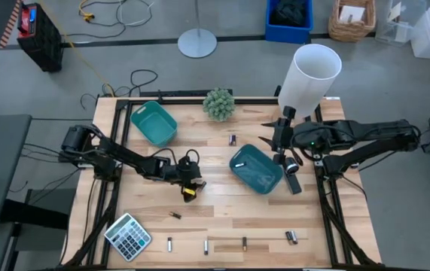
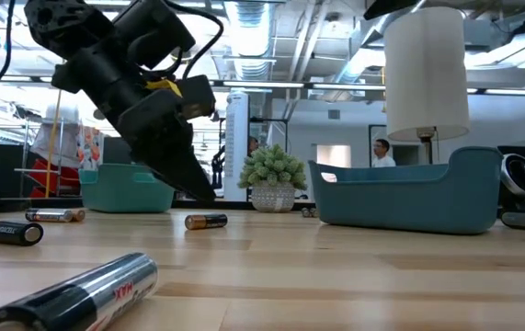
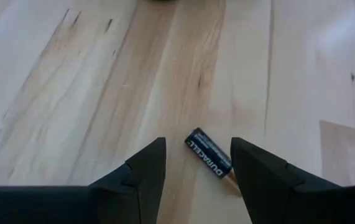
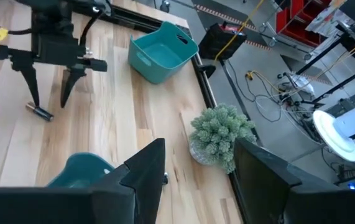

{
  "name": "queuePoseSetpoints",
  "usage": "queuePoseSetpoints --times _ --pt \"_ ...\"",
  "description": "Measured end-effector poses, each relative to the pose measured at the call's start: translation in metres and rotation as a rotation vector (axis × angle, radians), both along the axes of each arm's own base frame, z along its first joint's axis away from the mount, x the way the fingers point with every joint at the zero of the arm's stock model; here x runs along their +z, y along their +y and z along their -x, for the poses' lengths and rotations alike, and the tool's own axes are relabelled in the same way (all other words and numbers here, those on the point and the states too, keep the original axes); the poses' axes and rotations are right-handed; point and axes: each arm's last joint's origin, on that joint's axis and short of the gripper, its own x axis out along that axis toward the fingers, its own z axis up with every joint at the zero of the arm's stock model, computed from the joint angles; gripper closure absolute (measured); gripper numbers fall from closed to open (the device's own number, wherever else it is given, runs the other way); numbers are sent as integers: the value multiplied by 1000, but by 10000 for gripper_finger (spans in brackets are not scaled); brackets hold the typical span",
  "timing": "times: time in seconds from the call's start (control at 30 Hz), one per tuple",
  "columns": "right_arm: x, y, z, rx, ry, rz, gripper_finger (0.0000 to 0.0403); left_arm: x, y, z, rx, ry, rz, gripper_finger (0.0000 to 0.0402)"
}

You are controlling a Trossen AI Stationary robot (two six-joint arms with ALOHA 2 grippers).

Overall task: Sort batteries
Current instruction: Put the black battery into the green bin

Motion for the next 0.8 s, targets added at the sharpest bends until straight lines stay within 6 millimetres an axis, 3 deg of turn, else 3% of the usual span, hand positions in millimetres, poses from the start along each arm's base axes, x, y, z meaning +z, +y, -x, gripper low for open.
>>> queuePoseSetpoints --times 0.8 --pt "-4 0 -3 7 34 13 194 -3 -20 4 83 -8 58 222"
